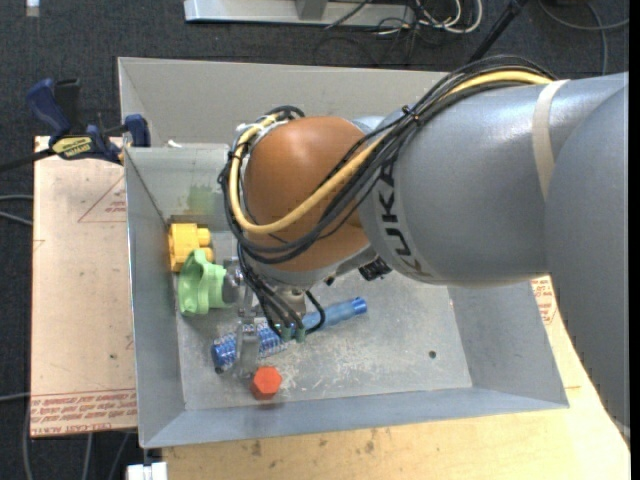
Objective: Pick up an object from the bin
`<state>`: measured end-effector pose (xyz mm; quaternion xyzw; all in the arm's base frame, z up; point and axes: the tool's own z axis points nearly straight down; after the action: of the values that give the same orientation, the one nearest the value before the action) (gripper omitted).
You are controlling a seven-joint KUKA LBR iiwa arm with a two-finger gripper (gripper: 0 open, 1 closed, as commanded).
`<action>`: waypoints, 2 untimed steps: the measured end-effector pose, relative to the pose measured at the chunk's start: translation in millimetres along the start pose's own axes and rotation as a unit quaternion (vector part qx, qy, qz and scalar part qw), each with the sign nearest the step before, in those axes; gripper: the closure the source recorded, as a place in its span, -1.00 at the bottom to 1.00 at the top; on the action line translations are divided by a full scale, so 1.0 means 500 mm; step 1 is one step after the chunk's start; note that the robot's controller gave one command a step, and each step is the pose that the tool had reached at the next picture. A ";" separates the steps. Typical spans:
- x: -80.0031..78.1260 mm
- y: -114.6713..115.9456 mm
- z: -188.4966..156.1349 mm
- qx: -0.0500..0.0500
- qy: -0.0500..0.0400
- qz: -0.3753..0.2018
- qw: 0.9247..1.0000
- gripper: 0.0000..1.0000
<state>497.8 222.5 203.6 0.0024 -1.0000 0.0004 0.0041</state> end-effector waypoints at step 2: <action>-0.036 -0.099 0.170 -0.001 -0.004 0.052 0.999 1.00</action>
Offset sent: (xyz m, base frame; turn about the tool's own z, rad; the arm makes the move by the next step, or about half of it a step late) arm 0.0178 -0.0499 -0.0842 0.1039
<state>515.5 173.2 118.7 -0.0495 -0.9988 -0.0006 0.0005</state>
